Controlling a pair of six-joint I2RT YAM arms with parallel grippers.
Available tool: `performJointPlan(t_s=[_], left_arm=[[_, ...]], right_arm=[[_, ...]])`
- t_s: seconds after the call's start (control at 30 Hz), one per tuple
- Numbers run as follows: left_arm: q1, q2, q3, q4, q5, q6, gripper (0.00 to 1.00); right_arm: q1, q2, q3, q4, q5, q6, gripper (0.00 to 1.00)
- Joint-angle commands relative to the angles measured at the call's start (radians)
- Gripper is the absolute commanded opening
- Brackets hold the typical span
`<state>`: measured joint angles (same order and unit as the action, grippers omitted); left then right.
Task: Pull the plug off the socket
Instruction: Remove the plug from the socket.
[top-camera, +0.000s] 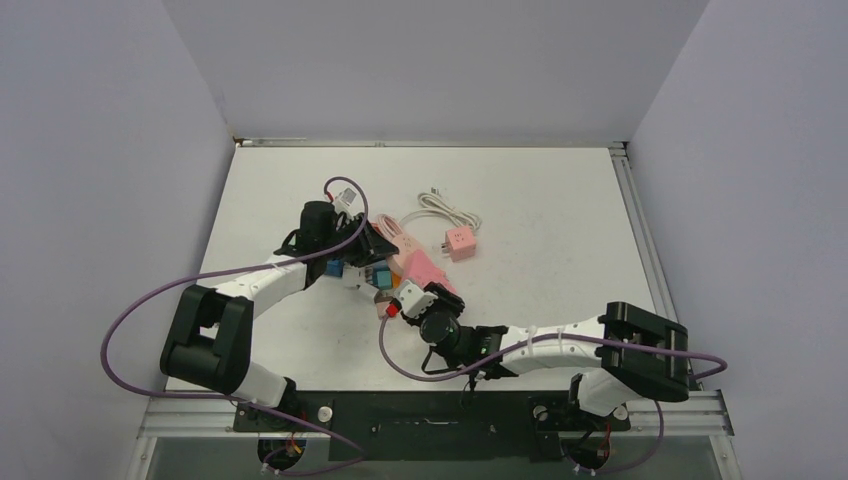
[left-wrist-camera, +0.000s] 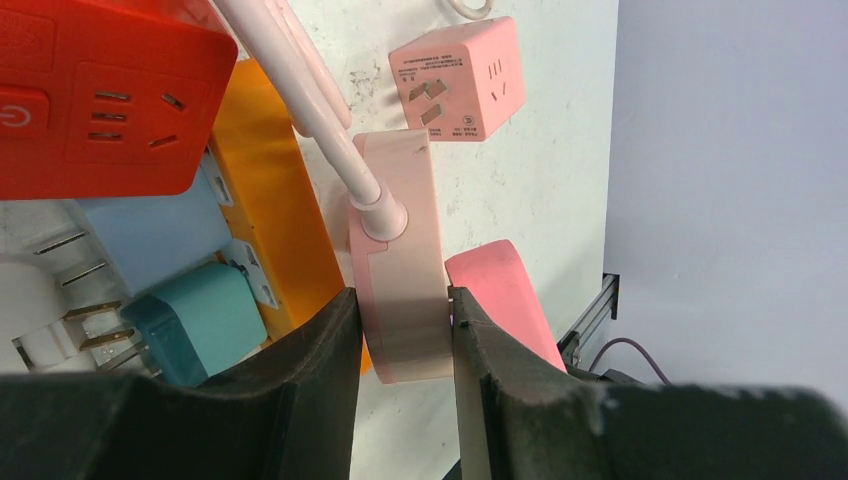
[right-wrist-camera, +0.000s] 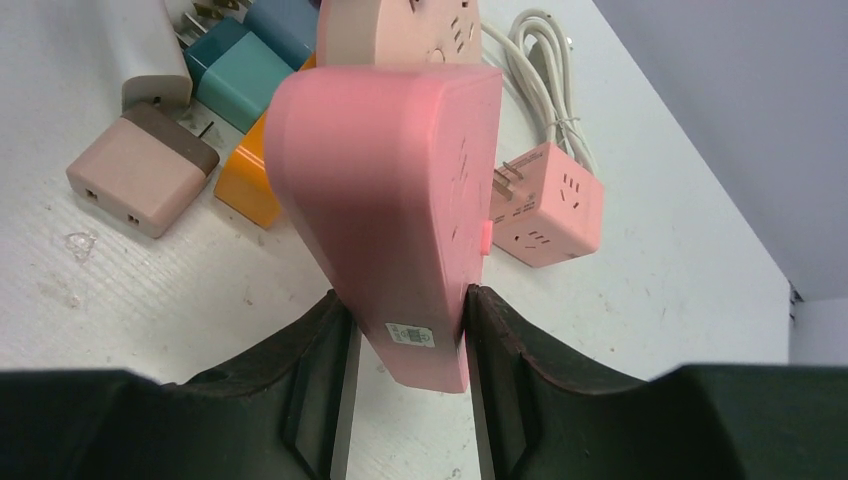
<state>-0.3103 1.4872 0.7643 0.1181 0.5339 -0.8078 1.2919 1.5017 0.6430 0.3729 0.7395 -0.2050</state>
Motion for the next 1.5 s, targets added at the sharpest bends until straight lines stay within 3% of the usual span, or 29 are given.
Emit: performJointPlan(t_s=[0.0,0.23,0.8,1.13,1.47], left_arm=[[-0.003,-0.031,0.022,0.018,0.039,0.067,0.0],[-0.003,-0.032,0.023,0.018,0.044,0.066,0.0],[0.01,-0.036,0.024,0.025,0.059,0.055,0.0],[0.011,-0.019,0.021,0.02,0.05,0.052,0.0],[0.011,-0.002,0.021,0.017,0.049,0.047,0.0]], right_arm=[[-0.044,-0.078,0.001,0.057,-0.045,0.085,0.05],[-0.032,-0.047,0.005,0.064,-0.019,0.06,0.05],[0.125,0.187,0.094,0.11,0.237,-0.133,0.05],[0.117,0.187,0.072,0.319,0.469,-0.245,0.05],[0.098,0.167,0.06,0.39,0.504,-0.285,0.05]])
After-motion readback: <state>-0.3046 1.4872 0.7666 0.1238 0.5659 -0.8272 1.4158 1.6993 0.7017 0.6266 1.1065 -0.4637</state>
